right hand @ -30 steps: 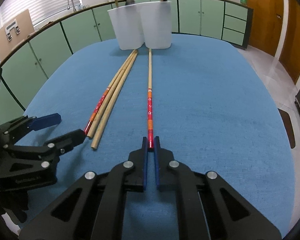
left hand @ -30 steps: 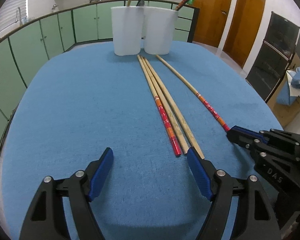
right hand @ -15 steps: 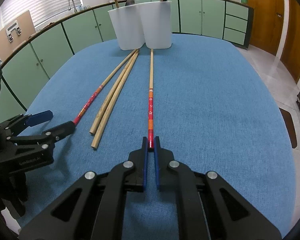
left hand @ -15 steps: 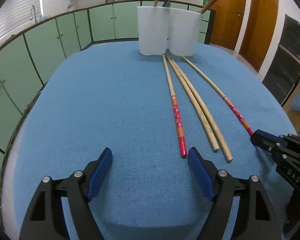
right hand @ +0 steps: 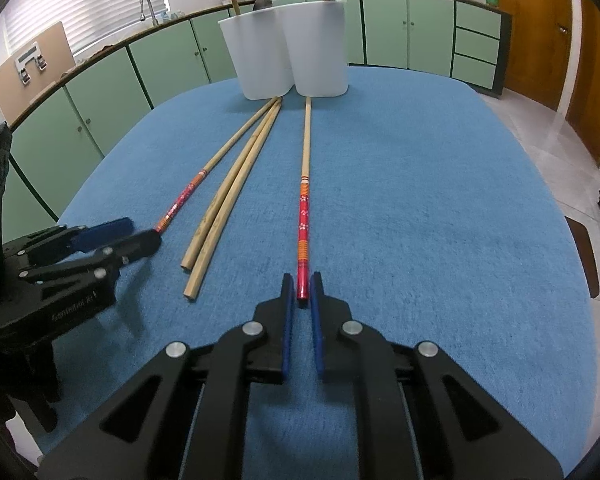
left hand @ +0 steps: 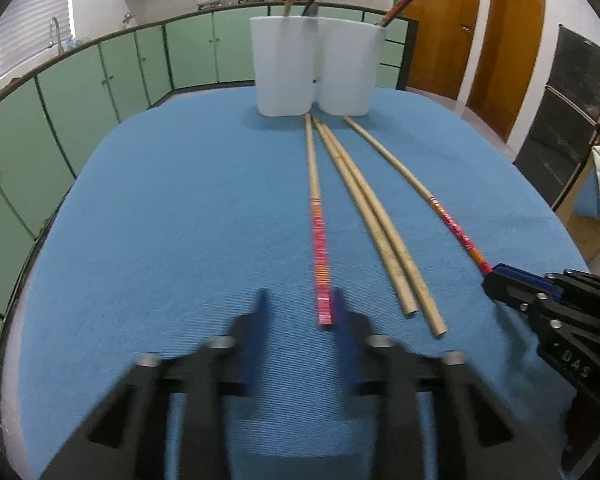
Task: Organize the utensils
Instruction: 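Grasp a red-patterned chopstick with the right tool while the left tool grasps another, then lift both chopsticks into the white holder and open both tools, then move both open tools back to the two plain wooden chopsticks, then grasp a plain wooden chopstick with the right tool while the left tool grasps the other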
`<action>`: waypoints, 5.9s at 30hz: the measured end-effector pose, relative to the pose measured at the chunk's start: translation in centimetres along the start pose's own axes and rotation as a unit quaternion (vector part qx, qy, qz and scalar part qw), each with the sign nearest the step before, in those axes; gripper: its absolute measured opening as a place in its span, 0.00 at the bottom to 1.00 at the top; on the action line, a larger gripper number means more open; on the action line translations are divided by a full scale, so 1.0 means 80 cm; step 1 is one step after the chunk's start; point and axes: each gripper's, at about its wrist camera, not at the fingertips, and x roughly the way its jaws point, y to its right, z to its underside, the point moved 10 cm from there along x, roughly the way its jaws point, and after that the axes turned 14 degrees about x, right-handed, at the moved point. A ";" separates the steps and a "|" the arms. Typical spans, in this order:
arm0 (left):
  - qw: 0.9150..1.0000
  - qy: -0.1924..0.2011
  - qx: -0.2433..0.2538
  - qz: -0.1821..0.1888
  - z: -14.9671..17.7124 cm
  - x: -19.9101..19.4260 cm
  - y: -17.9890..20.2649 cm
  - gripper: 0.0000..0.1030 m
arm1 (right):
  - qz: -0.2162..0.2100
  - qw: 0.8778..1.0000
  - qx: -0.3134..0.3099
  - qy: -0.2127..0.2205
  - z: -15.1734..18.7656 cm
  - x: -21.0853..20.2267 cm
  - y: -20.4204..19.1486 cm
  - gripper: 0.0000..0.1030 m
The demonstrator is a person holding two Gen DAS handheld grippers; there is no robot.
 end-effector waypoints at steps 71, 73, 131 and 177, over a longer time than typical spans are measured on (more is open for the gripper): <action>0.941 0.332 0.043 -0.061 -0.405 -0.254 -0.115 0.05 | -0.096 0.966 -0.073 0.227 -0.443 -0.229 -0.096 0.05; 0.942 0.327 0.044 -0.058 -0.413 -0.237 -0.113 0.05 | -0.092 0.968 -0.070 0.224 -0.450 -0.215 -0.093 0.05; 0.999 0.031 -0.027 -0.018 0.013 -0.030 -0.045 0.70 | -0.001 0.999 0.018 0.039 -0.016 -0.025 -0.008 0.94; 0.999 -0.004 -0.036 -0.024 0.035 -0.012 -0.051 0.72 | 0.008 1.000 -0.019 0.002 0.006 0.002 -0.044 0.06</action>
